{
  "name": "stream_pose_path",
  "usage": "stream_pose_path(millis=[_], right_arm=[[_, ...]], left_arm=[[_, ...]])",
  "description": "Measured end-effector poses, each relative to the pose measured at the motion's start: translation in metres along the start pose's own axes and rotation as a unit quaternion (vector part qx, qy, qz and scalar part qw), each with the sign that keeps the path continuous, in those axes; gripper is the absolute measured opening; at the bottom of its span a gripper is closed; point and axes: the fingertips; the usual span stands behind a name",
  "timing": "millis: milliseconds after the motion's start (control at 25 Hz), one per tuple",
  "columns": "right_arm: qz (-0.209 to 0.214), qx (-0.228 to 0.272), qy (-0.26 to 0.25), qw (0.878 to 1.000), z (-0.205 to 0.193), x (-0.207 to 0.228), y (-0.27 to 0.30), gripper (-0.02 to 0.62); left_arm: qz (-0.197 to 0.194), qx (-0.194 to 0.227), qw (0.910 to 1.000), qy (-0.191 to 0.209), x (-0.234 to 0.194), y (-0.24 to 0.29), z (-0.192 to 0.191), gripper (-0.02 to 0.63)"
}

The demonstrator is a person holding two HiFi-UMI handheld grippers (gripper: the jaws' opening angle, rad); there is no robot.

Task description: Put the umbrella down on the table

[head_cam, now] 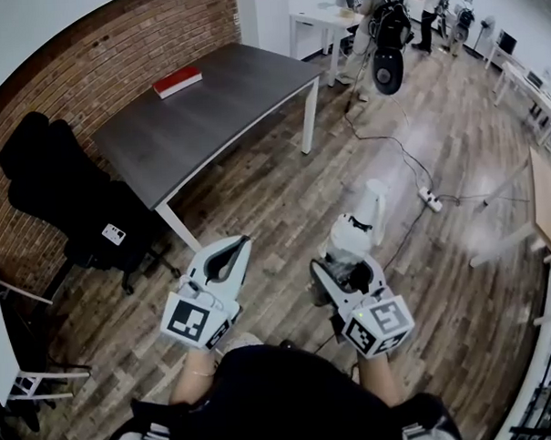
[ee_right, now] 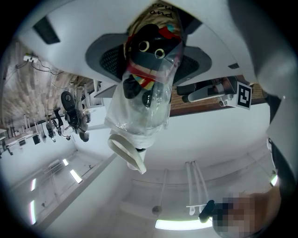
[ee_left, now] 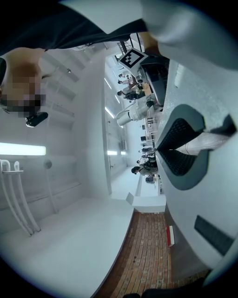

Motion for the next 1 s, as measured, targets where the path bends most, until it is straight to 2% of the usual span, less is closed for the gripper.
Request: stream_pose_path(millis=[440, 720, 1000], right_arm=[[-0.020, 0.009, 0.011, 1.000, 0.002, 0.026, 0.012, 0.298], [-0.030, 0.005, 0.005, 1.000, 0.015, 0.042, 0.046, 0.298], [-0.042, -0.003, 0.003, 0.999, 0.020, 0.052, 0.099, 0.298]], left_arm=[[-0.028, -0.009, 0.9995, 0.015, -0.008, 0.037, -0.002, 0.002], [-0.034, 0.008, 0.9994, 0.003, -0.042, 0.065, -0.004, 0.002], [-0.044, 0.009, 0.9990, -0.006, -0.094, 0.092, -0.018, 0.002]])
Point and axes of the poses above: the fingertips, and each gripper's own axes: y forward along the fingers, x to its right, z out of its top, and after that the axes turned 8 degrees about -x, right-handed
